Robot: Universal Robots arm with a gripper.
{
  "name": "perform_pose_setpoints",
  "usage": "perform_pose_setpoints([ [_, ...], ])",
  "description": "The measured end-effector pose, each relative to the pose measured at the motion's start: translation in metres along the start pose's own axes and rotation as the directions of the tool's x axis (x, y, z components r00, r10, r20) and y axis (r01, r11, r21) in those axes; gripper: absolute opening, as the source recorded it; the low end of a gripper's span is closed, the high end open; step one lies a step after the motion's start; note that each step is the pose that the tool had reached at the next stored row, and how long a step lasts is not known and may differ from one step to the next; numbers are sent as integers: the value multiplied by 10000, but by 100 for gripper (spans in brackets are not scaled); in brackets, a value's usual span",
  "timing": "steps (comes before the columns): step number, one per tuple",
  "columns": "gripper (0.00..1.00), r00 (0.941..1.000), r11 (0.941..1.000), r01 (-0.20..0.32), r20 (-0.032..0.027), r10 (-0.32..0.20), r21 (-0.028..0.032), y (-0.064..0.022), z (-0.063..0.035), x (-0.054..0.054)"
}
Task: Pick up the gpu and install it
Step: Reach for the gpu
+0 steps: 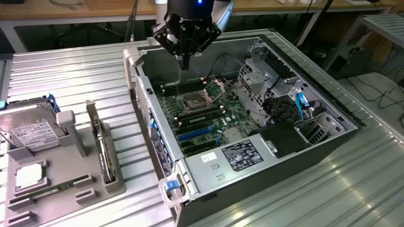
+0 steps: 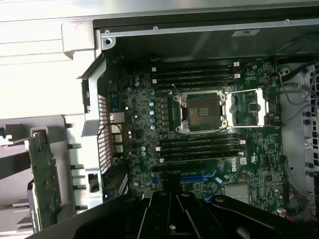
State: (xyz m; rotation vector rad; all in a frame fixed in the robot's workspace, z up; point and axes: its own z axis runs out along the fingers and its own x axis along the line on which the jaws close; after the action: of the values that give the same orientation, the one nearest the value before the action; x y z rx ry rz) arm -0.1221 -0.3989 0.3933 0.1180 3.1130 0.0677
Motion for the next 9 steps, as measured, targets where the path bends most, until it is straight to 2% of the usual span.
perform_pose_setpoints([
  [2, 11, 10000, 10000, 0, 0, 0, 1, -7, -3, 93],
  [5, 11, 10000, 10000, 0, 0, 0, 1, -14, -5, 177],
  [9, 11, 10000, 10000, 1, 0, -1, 1, -18, -7, 239],
])
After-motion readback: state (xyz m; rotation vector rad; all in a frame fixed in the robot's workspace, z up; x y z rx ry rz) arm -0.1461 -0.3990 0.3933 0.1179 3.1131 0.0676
